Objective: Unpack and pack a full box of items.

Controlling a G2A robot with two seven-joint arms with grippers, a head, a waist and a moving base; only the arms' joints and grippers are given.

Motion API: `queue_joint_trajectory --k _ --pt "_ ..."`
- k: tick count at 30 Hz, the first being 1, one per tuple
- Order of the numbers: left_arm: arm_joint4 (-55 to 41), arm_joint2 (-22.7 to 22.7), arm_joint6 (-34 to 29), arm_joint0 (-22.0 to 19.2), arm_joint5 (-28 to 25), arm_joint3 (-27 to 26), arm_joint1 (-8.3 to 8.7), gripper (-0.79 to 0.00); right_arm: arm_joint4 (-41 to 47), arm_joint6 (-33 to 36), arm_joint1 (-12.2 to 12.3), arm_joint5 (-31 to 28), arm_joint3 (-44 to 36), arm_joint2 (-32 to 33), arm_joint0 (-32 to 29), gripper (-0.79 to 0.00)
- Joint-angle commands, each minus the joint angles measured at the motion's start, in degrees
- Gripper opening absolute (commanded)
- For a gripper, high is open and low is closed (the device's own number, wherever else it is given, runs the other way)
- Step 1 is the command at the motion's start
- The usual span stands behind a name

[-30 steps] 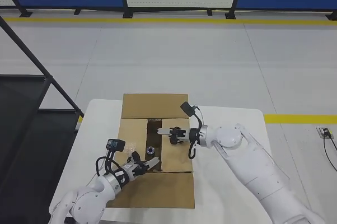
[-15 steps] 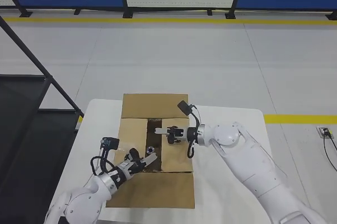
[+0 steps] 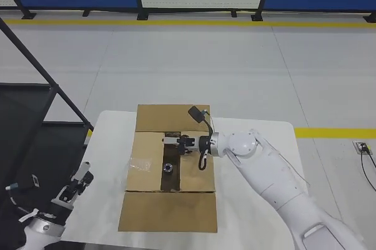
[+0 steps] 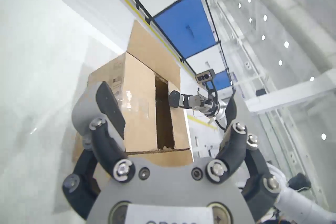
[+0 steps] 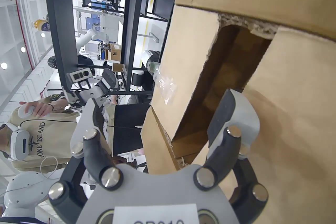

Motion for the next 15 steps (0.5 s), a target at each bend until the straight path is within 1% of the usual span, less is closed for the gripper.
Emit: queue_joint_trajectory --k 1,9,10,12,14,15 --pt "-1.8 -0.7 -1.2 0.7 -0.7 0.5 0.02 0.000 0.0 0.1 0.0 0.1 -0.1 0.0 0.0 0.000" --pt "-2.1 -0.7 -0.9 0.6 -0.3 0.8 0.00 0.000 -0.1 -0.2 0.0 0.0 -0.3 0.0 -0.2 0.000" --pt "-3.0 -0.6 0.2 0.1 1.1 1.5 -0.07 0.000 -0.4 -0.7 0.0 -0.1 -0.8 0.0 -0.6 0.000" --pt "-5.4 0.4 2.4 -2.2 7.7 3.4 -0.19 0.000 -1.7 -0.7 0.0 0.6 -2.1 -0.5 -1.0 0.000" --pt "-10.9 0.9 1.7 -4.8 14.9 5.4 -0.22 0.000 -2.9 -0.4 -0.2 1.9 -2.8 -1.1 -1.0 0.000" --pt "-12.2 1.0 0.4 -5.6 17.4 6.1 -0.13 0.000 -3.5 -0.4 -0.4 2.5 -3.0 -1.5 -0.9 0.000"
